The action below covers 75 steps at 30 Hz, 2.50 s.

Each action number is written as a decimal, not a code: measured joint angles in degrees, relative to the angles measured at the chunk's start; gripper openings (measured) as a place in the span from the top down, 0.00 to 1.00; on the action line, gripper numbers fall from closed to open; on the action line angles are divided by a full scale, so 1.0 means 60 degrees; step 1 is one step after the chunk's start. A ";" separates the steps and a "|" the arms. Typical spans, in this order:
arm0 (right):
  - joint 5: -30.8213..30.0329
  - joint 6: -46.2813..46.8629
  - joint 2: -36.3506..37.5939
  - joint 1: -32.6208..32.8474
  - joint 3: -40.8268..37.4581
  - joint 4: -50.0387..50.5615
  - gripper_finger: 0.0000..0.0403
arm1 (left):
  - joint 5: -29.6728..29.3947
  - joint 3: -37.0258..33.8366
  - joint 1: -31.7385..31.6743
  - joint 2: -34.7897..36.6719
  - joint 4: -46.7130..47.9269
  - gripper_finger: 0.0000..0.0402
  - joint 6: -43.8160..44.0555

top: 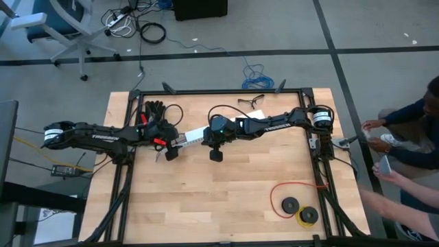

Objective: Ziptie cables
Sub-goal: Close the white cable duct

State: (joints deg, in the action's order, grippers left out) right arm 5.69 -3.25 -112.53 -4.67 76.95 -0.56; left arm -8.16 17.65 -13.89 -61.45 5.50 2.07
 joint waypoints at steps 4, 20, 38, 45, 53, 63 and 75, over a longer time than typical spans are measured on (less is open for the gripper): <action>0.0000 0.0000 0.0000 0.0000 0.0000 -0.0004 1.00 | 0.0137 0.0000 0.0000 -0.0002 -0.0004 0.13 0.0059; -0.0262 0.0000 0.0000 -0.0389 -0.0004 0.0456 1.00 | 0.0118 -0.0011 0.0000 -0.0339 -0.0747 0.52 -0.0042; -0.0334 0.0610 -0.0730 -0.1214 0.0002 0.0235 1.00 | 0.0099 -0.0033 0.0000 -0.0487 -0.1399 0.53 -0.0594; 0.0728 0.0547 -0.2175 -0.1049 0.1180 -0.0947 1.00 | 0.0067 -0.0001 0.0000 -0.0986 -0.1899 0.53 -0.0547; 0.0925 -0.0057 -0.1682 -0.0841 0.1386 -0.1117 1.00 | -0.0078 0.0004 0.0000 -0.1007 -0.1964 0.53 -0.0557; 0.1057 -0.0038 -0.1632 -0.0845 0.1388 -0.0720 1.00 | -0.0320 0.0025 0.0004 -0.1391 -0.2051 0.36 -0.0575; 0.1049 0.0011 -0.1628 -0.0849 0.1392 -0.0628 1.00 | -0.0273 0.1041 0.0004 -0.1133 -0.0061 0.24 -0.0566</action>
State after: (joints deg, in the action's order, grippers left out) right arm 11.99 -3.18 -122.30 -9.76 85.30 -4.32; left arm -9.80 23.90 -13.87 -68.25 5.13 -1.33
